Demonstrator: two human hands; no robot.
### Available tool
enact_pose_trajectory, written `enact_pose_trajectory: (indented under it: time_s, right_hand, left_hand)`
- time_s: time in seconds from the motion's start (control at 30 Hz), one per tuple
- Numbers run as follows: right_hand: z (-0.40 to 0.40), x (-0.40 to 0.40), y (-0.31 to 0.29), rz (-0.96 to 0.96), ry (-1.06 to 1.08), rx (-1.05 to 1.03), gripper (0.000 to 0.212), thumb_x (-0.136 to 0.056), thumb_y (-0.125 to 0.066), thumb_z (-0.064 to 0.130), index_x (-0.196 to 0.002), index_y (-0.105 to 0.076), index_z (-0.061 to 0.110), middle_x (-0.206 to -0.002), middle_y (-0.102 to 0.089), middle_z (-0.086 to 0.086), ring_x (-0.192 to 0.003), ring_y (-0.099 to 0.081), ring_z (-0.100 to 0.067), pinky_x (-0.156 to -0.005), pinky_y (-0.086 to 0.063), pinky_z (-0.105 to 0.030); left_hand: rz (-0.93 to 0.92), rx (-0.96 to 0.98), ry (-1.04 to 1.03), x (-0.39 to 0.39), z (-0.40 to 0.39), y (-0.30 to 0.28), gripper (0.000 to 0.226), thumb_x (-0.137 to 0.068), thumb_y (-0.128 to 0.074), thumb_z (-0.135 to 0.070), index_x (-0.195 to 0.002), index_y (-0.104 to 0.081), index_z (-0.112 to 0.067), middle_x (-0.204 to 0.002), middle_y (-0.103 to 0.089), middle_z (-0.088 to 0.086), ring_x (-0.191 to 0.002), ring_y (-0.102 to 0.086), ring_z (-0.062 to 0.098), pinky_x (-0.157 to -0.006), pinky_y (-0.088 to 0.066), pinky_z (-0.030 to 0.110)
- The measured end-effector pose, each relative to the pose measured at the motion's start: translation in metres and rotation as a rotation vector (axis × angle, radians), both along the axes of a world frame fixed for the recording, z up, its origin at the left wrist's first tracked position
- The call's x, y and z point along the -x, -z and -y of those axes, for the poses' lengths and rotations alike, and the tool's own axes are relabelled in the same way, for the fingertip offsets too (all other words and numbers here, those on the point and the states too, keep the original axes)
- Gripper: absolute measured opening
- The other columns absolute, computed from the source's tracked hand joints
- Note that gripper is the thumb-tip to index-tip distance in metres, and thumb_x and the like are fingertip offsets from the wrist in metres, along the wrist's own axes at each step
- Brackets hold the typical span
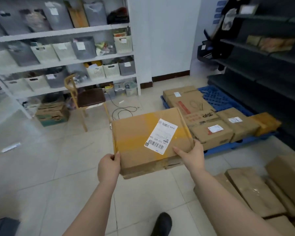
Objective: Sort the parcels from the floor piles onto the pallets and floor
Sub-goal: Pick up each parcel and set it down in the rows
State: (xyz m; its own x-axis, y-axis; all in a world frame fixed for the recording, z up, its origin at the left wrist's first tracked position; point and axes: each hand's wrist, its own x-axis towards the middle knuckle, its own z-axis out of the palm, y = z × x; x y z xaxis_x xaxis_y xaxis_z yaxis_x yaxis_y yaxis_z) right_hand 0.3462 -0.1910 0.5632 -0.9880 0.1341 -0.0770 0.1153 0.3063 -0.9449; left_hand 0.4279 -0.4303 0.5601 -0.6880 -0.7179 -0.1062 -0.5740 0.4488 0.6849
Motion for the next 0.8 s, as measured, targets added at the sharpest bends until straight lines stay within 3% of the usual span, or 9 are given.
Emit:
enact_pose_trajectory:
  time_s: [0.1, 0.27, 0.4, 0.57, 0.67, 0.8]
  right_hand:
    - [0.012, 0.063, 0.008, -0.003, 0.035, -0.003, 0.08, -0.072, -0.082, 0.024, -0.136, -0.039, 0.003, -0.134, -0.045, -0.012, -0.123, -0.045, -0.027, -0.101, -0.038, -0.036]
    - [0.028, 0.167, 0.012, 0.042, 0.094, -0.003, 0.083, -0.066, -0.085, 0.033, -0.133, -0.044, 0.007, -0.129, -0.05, -0.009, -0.121, -0.049, -0.028, -0.101, -0.043, -0.047]
    - [0.029, 0.238, 0.007, 0.062, 0.14, -0.033, 0.084, -0.068, -0.084, 0.028, -0.136, -0.04, 0.007, -0.134, -0.047, -0.009, -0.125, -0.045, -0.027, -0.105, -0.04, -0.045]
    - [0.016, 0.316, 0.006, 0.104, 0.253, -0.06, 0.085, -0.068, -0.084, 0.03, -0.138, -0.04, 0.013, -0.133, -0.049, -0.006, -0.122, -0.049, -0.025, -0.102, -0.044, -0.046]
    - [0.009, 0.377, 0.015, 0.163, 0.353, -0.058, 0.087, -0.066, -0.084, 0.033, -0.138, -0.04, 0.013, -0.134, -0.051, -0.007, -0.119, -0.052, -0.026, -0.1, -0.046, -0.047]
    - [0.008, 0.455, 0.012, 0.138, 0.536, -0.028, 0.095, -0.073, -0.081, 0.027, -0.148, -0.024, 0.013, -0.146, -0.036, -0.007, -0.13, -0.041, -0.026, -0.107, -0.039, -0.046]
  left_hand:
    - [0.017, 0.022, 0.045, 0.073, 0.018, 0.004, 0.027, -0.098, -0.045, -0.032, -0.089, -0.055, -0.008, -0.082, -0.058, 0.005, -0.075, -0.053, 0.024, -0.06, -0.035, 0.03]
    - [0.14, 0.129, 0.203, 0.19, 0.047, 0.001, 0.03, -0.1, -0.04, -0.029, -0.086, -0.052, -0.005, -0.074, -0.056, 0.006, -0.072, -0.054, 0.025, -0.054, -0.032, 0.031]
    - [0.19, 0.141, 0.356, 0.272, 0.054, 0.01, 0.036, -0.102, -0.032, -0.029, -0.084, -0.052, -0.005, -0.08, -0.062, 0.011, -0.075, -0.061, 0.027, -0.057, -0.037, 0.032]
    - [0.123, 0.098, 0.464, 0.363, 0.038, 0.016, 0.034, -0.102, -0.03, -0.029, -0.084, -0.049, -0.007, -0.079, -0.06, 0.011, -0.071, -0.059, 0.028, -0.056, -0.039, 0.032]
    - [0.033, -0.026, 0.491, 0.442, 0.026, 0.021, 0.033, -0.101, -0.033, -0.024, -0.075, -0.045, -0.008, -0.078, -0.055, 0.013, -0.072, -0.059, 0.033, -0.067, -0.054, 0.047]
    - [-0.007, -0.091, 0.597, 0.553, 0.011, 0.021, 0.034, -0.1, -0.033, -0.02, -0.07, -0.044, -0.008, -0.079, -0.05, 0.013, -0.076, -0.057, 0.032, -0.07, -0.055, 0.051]
